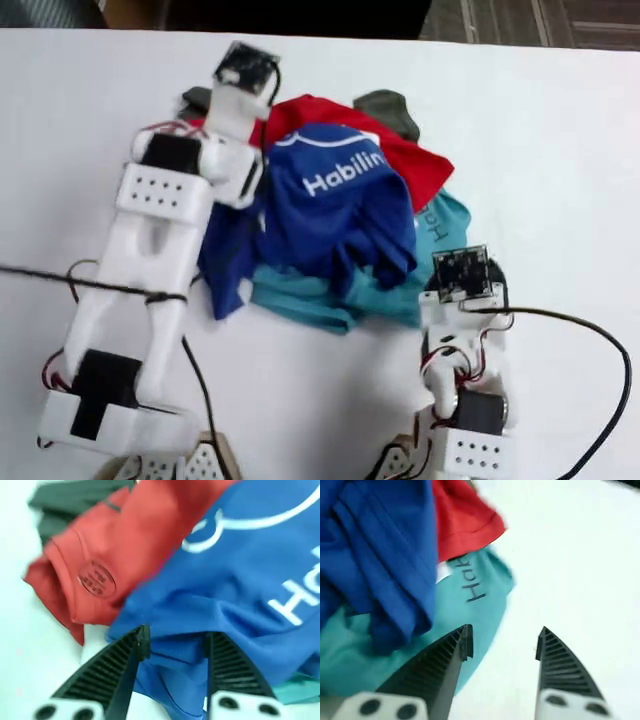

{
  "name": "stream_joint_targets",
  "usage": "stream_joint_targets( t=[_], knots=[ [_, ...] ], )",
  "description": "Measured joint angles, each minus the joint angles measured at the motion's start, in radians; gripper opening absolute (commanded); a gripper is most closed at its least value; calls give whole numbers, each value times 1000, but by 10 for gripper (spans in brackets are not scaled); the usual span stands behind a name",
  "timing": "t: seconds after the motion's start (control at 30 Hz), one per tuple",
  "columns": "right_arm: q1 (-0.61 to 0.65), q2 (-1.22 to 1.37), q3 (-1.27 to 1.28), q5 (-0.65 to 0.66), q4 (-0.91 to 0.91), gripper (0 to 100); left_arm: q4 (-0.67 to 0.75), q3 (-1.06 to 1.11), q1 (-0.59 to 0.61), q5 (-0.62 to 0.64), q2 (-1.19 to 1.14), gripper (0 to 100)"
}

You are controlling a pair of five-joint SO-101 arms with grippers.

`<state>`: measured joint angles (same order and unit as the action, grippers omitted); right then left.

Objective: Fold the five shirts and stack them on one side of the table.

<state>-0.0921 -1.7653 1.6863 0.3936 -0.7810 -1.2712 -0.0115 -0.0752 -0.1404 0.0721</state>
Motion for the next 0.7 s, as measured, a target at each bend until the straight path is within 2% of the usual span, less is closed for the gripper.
stream_joint_targets(
  t=[0.13, 0.33, 0.5, 0.7],
  knots=[
    [-11, 0, -71, 28, -48, 212, -25, -38, 3, 34, 0, 207],
    [28, 57, -428, 37, -241, 212, -26, -38, 3, 110, 0, 206],
    [34, 364, -815, 31, -358, 214, -60, -91, 3, 117, 0, 206],
    [40, 872, -1304, -72, -600, 214, -89, -141, 3, 118, 0, 207]
  ],
)
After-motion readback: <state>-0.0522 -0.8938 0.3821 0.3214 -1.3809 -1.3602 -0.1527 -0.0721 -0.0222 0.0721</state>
